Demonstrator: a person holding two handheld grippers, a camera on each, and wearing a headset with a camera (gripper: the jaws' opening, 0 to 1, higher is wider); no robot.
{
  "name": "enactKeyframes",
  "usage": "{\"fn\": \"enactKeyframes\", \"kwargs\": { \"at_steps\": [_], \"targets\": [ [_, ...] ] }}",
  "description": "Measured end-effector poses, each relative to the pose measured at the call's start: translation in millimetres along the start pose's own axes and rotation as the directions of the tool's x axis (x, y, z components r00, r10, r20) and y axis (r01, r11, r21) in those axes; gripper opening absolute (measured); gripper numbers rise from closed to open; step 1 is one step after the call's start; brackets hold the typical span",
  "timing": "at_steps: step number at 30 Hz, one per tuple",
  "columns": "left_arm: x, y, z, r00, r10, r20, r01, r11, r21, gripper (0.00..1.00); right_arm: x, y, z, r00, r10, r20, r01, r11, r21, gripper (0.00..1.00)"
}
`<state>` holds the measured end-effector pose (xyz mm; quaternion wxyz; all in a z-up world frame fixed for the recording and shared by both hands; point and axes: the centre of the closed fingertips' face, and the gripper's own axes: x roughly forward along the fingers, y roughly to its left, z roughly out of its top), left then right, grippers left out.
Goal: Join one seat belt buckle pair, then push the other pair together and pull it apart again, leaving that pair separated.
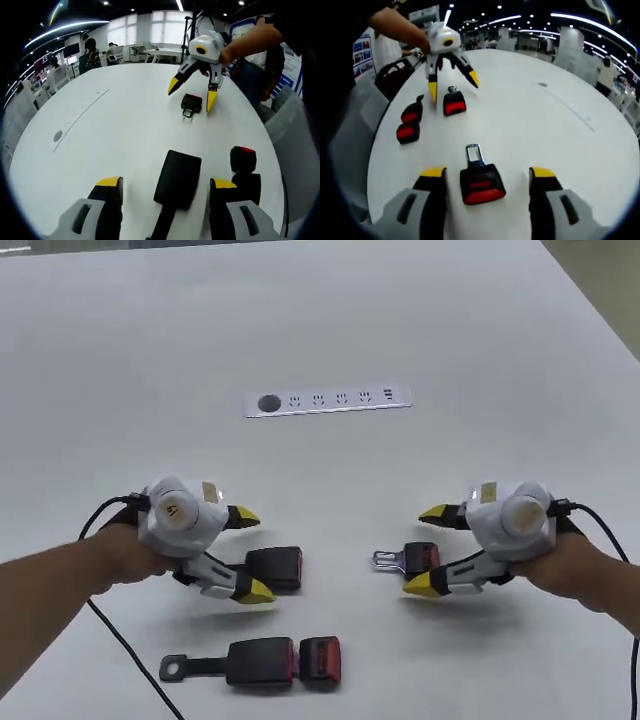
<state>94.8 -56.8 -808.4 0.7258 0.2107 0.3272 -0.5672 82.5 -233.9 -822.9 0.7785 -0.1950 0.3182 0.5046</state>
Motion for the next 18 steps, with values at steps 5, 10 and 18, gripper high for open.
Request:
{"fn": "enactKeyframes", "kwargs": {
  "at_steps": [5,10,18],
  "targets": [
    [-13.1,8.7,6.2,0.9953,0.077,0.058,-0.075,0.996,-0.048,0.78,-2.2,2.4,9.3,0.9974,-0.06,0.039,0.058,0.996,0.062,0.71],
    [-28.0,10.7,7.8,0.9827,0.154,0.102,-0.141,0.982,-0.129,0.82,-6.7,0.9,18.4,0.9842,-0.152,0.09,0.141,0.982,0.124,0.74],
    [-58.2,-1.4,-1.8,0.9578,0.253,0.137,-0.22,0.951,-0.218,0.84,-17.0,13.1,32.0,0.9537,-0.27,0.133,0.243,0.952,0.188,0.8]
  ]
}}
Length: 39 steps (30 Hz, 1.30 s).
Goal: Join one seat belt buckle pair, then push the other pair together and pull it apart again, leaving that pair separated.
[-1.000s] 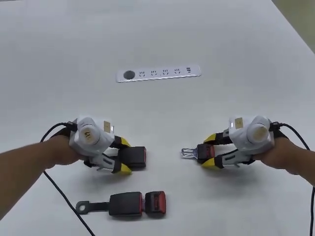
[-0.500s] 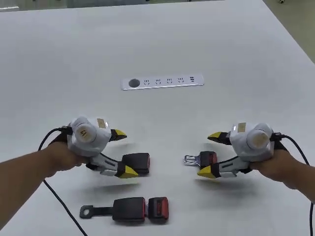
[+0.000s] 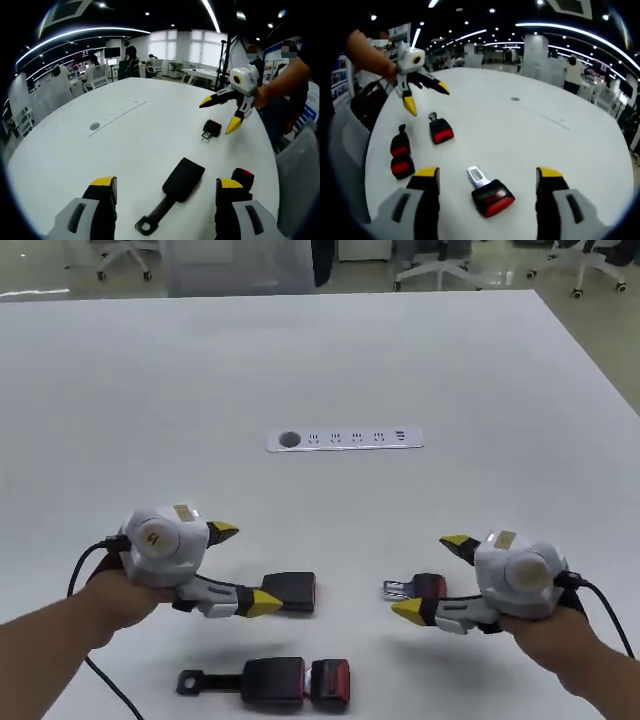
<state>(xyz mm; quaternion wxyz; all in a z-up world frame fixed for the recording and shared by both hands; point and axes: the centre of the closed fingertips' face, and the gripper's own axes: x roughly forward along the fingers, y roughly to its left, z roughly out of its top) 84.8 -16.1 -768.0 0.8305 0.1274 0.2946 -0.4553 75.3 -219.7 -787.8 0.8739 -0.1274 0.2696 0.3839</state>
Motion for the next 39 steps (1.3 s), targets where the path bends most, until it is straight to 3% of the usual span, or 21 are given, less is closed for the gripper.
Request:
{"fn": "enactKeyframes", "kwargs": {
  "at_steps": [10,16,22,33,39],
  "targets": [
    [-45.1,-8.6,0.7,0.9925,0.103,0.066,-0.097,0.992,-0.078,0.89,-13.7,22.9,19.7,0.996,-0.062,0.065,0.06,0.998,0.031,0.88],
    [-73.0,-16.9,3.1,0.9819,0.155,0.108,-0.143,0.984,-0.11,0.93,-27.3,33.2,32.6,0.991,-0.088,0.101,0.084,0.996,0.04,0.91],
    [-96.7,-32.5,2.5,0.9708,0.187,0.15,-0.168,0.977,-0.128,0.95,-44.3,49.5,39.5,0.9863,-0.104,0.128,0.1,0.994,0.035,0.91],
    [-133.3,-49.2,-11.9,0.9522,0.231,0.2,-0.2,0.966,-0.164,0.98,-71.3,76.3,31.5,0.9819,-0.11,0.154,0.107,0.994,0.03,0.93],
    [-150.3,-59.7,-16.6,0.9462,0.241,0.216,-0.207,0.964,-0.166,0.98,-85.0,89.3,27.6,0.9794,-0.113,0.167,0.11,0.993,0.031,0.94]
  ]
}}
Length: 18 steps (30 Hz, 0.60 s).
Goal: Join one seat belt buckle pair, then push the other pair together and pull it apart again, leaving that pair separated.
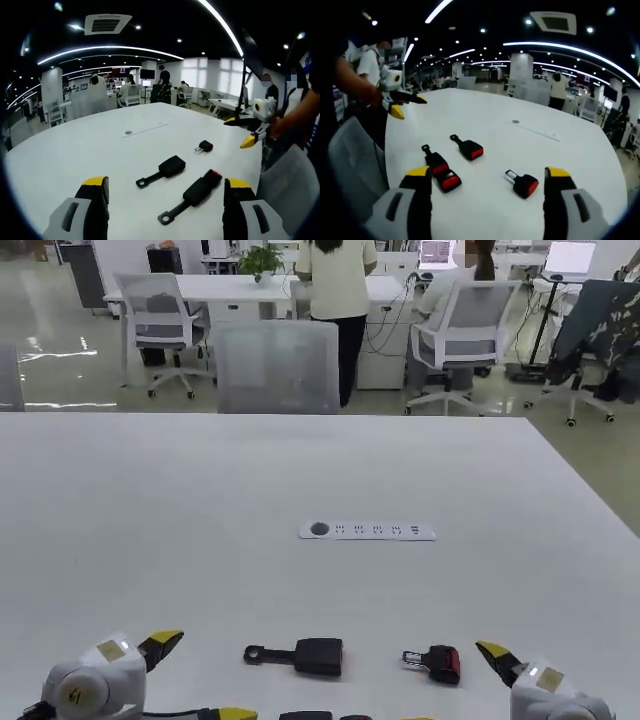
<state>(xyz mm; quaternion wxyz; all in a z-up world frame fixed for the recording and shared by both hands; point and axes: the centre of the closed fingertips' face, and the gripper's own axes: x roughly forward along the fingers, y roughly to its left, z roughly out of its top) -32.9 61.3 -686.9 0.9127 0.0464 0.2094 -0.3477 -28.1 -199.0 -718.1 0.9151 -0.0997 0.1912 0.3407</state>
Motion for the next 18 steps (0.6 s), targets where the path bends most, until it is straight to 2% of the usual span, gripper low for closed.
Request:
{"fn": "enactKeyframes", "kwargs": {
  "at_steps": [8,12,18],
  "targets": [
    [-18.0,-2.7,-2.5,0.9997,0.013,0.019,-0.013,1.0,0.005,0.98,-19.7,14.8,7.5,0.9993,-0.011,0.037,0.011,1.0,-0.001,0.96],
    [-24.7,-12.8,-1.7,0.9995,-0.002,0.03,0.002,1.0,0.008,1.0,-28.0,20.8,11.8,0.9982,-0.015,0.058,0.015,1.0,0.003,0.96],
    [-33.7,-18.8,-7.6,0.9995,0.009,0.031,-0.009,1.0,0.007,0.99,-37.5,26.5,10.6,0.9975,-0.022,0.067,0.021,1.0,0.005,0.96]
  ]
}}
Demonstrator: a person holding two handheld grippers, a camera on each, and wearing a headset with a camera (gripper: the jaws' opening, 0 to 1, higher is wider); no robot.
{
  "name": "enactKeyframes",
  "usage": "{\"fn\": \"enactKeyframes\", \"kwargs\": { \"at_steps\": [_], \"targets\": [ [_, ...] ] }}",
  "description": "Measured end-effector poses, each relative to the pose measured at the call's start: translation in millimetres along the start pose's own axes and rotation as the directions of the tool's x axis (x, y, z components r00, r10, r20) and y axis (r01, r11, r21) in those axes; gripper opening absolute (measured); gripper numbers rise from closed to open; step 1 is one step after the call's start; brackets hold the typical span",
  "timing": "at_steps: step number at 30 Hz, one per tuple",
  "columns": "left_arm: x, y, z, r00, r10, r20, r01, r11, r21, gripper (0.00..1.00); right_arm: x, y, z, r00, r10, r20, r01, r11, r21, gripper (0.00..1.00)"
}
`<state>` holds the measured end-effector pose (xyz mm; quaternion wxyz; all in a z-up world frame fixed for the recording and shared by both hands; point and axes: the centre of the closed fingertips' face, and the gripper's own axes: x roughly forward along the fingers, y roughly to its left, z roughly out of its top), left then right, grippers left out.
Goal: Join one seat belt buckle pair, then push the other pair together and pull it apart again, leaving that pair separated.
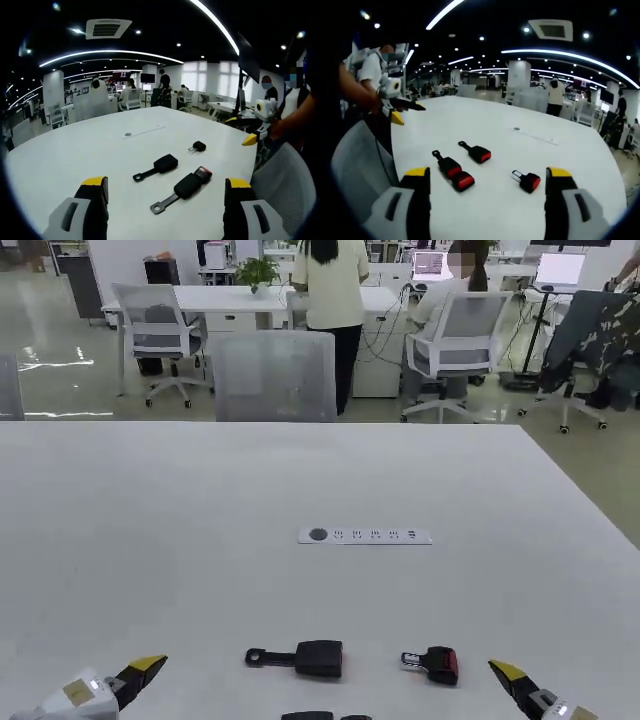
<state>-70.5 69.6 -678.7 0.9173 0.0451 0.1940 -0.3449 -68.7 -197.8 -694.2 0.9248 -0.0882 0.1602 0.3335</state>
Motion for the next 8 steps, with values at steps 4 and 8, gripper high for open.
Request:
{"fn": "enactKeyframes", "kwargs": {
  "at_steps": [4,8],
  "targets": [
    [-5.3,-0.1,-3.8,0.9999,0.01,0.002,-0.01,1.0,-0.01,1.0,-3.6,5.9,-0.5,1.0,0.002,0.0,-0.002,1.0,-0.002,0.96],
    [-8.1,2.8,-5.8,0.9997,0.025,0.006,-0.025,0.999,-0.024,1.0,-3.4,8.5,-1.9,1.0,0.003,-0.001,-0.003,1.0,0.001,0.96]
  ]
}}
